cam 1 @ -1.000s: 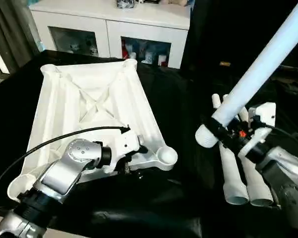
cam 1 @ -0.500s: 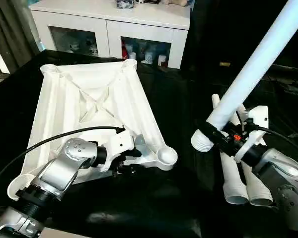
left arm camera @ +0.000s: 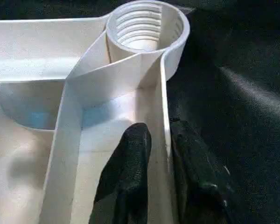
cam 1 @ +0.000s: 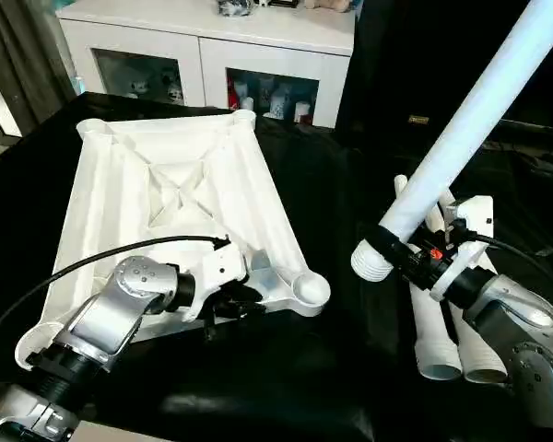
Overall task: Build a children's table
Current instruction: Pick table leg
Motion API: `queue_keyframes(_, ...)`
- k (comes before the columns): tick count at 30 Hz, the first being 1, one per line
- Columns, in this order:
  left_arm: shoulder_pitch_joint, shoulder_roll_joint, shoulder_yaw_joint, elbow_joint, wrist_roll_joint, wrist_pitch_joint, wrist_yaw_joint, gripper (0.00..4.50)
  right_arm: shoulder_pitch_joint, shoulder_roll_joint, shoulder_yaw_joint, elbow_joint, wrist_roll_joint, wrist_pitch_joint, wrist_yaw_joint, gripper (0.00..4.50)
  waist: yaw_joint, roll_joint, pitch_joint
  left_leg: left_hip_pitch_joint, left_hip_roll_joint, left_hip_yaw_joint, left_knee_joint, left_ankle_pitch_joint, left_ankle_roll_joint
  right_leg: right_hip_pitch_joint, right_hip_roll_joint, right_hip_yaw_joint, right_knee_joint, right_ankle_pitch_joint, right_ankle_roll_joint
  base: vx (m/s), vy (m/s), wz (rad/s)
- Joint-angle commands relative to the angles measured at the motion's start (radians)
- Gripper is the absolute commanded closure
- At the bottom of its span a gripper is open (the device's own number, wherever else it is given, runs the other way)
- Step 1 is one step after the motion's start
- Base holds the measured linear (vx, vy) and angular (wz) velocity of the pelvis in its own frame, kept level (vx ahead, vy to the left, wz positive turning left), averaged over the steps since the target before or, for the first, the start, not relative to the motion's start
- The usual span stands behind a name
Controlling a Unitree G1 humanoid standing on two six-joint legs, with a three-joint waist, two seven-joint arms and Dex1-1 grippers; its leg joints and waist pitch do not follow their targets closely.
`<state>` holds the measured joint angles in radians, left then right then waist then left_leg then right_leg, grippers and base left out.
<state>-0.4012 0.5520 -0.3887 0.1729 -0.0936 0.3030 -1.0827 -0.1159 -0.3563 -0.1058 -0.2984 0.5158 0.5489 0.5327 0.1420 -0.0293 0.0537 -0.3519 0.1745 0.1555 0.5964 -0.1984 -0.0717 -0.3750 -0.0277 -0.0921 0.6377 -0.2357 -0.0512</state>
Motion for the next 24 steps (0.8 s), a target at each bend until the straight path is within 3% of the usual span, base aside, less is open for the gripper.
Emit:
queue_keyframes(1,0.007,0.013,0.002,-0.017,-0.001,0.011,-0.007,3.93,-0.017,-0.007,0.003,-0.016,0.004,0.009,-0.004,2.61,-0.001,0.000,-0.056,0.000,0.063,-0.018,-0.067,-0.074,0.041,0.049,-0.129,0.079,-0.094,-0.148,-0.066,0.000,0.000,0.00)
queue_keyframes(4,0.008,0.014,0.003,-0.015,0.002,0.012,-0.007,4.03,-0.018,-0.007,0.004,-0.015,0.005,0.010,-0.004,2.61,-0.002,-0.001,-0.055,-0.001,0.063,-0.017,-0.068,-0.079,0.041,0.049,-0.129,0.079,-0.095,-0.160,-0.066,0.000,0.000,0.00)
queue_keyframes(6,0.005,0.012,0.006,-0.012,0.004,0.017,-0.006,4.36,-0.019,-0.007,0.005,-0.014,0.006,0.010,-0.002,2.61,0.000,-0.001,-0.055,-0.001,0.061,-0.017,-0.067,-0.080,0.040,0.050,-0.131,0.080,-0.098,-0.173,-0.061,0.000,0.000,0.00)
queue_keyframes(13,-0.007,-0.001,0.011,0.000,0.023,0.033,0.023,4.48,-0.028,-0.005,0.006,-0.002,0.012,0.013,0.003,2.61,0.001,-0.002,-0.052,0.001,0.061,-0.017,-0.069,-0.099,0.035,0.048,-0.131,0.078,-0.105,-0.238,-0.047,0.000,0.000,0.00)
queue_keyframes(14,-0.020,-0.025,0.015,0.022,0.033,0.021,0.054,4.48,-0.035,-0.003,0.007,0.007,0.007,0.009,0.001,2.61,0.002,0.002,-0.051,0.001,0.061,-0.017,-0.069,-0.101,0.036,0.047,-0.132,0.078,-0.107,-0.244,-0.045,0.000,0.000,0.00)
queue_keyframes(15,-0.027,-0.042,0.016,0.036,0.032,0.011,0.065,4.50,-0.040,0.002,0.009,0.013,0.003,0.005,-0.004,2.61,0.002,0.014,-0.052,0.004,0.064,-0.019,-0.070,-0.117,0.030,0.044,-0.131,0.078,-0.109,-0.253,-0.048,0.000,0.000,0.00)
queue_keyframes(17,-0.035,-0.068,0.013,0.045,0.025,-0.005,0.069,4.50,-0.043,0.008,0.010,0.012,-0.006,-0.001,-0.017,2.61,0.001,0.020,-0.055,0.005,0.063,-0.020,-0.068,-0.118,0.027,0.047,-0.131,0.079,-0.109,-0.230,-0.057,0.000,0.000,0.00)
queue_keyframes(18,-0.037,-0.074,0.009,0.048,0.024,-0.011,0.065,4.50,-0.043,0.009,0.009,0.006,-0.006,0.001,-0.022,2.61,0.002,0.033,-0.057,0.004,0.064,-0.022,-0.068,-0.115,0.024,0.049,-0.131,0.078,-0.106,-0.218,-0.062,0.000,0.000,0.00)
queue_keyframes(19,-0.039,-0.079,0.004,0.051,0.026,-0.025,0.061,4.50,-0.040,0.009,0.007,-0.004,-0.004,0.004,-0.026,2.61,-0.002,0.022,-0.058,0.002,0.066,-0.022,-0.069,-0.108,0.029,0.053,-0.130,0.077,-0.105,-0.190,-0.069,0.000,0.000,0.00)
queue_keyframes(20,-0.042,-0.084,0.000,0.057,0.026,-0.041,0.056,4.50,-0.034,0.008,0.003,-0.018,-0.003,0.007,-0.031,2.61,0.001,0.040,-0.060,0.002,0.065,-0.024,-0.066,-0.105,0.028,0.051,-0.132,0.078,-0.102,-0.177,-0.074,0.000,0.000,0.00)
queue_keyframes(22,-0.045,-0.088,-0.002,0.064,0.026,-0.049,0.052,4.50,-0.025,0.006,-0.003,-0.033,0.000,0.011,-0.036,2.61,-0.001,0.035,-0.061,-0.001,0.061,-0.020,-0.064,-0.094,0.035,0.053,-0.128,0.079,-0.103,-0.150,-0.077,0.000,0.000,0.00)
queue_keyframes(23,-0.052,-0.093,0.000,0.081,0.026,-0.063,0.047,4.50,-0.002,-0.002,-0.014,-0.070,0.001,0.022,-0.050,2.61,-0.003,0.061,-0.063,0.000,0.061,-0.021,-0.060,-0.099,0.034,0.051,-0.126,0.079,-0.103,-0.140,-0.079,0.000,0.000,0.00)
queue_keyframes(24,-0.057,-0.097,0.003,0.094,0.026,-0.072,0.045,4.50,0.017,-0.008,-0.025,-0.100,0.005,0.033,-0.060,2.61,-0.003,0.057,-0.063,0.001,0.061,-0.019,-0.060,-0.099,0.037,0.051,-0.124,0.079,-0.108,-0.138,-0.073,0.000,0.000,0.00)
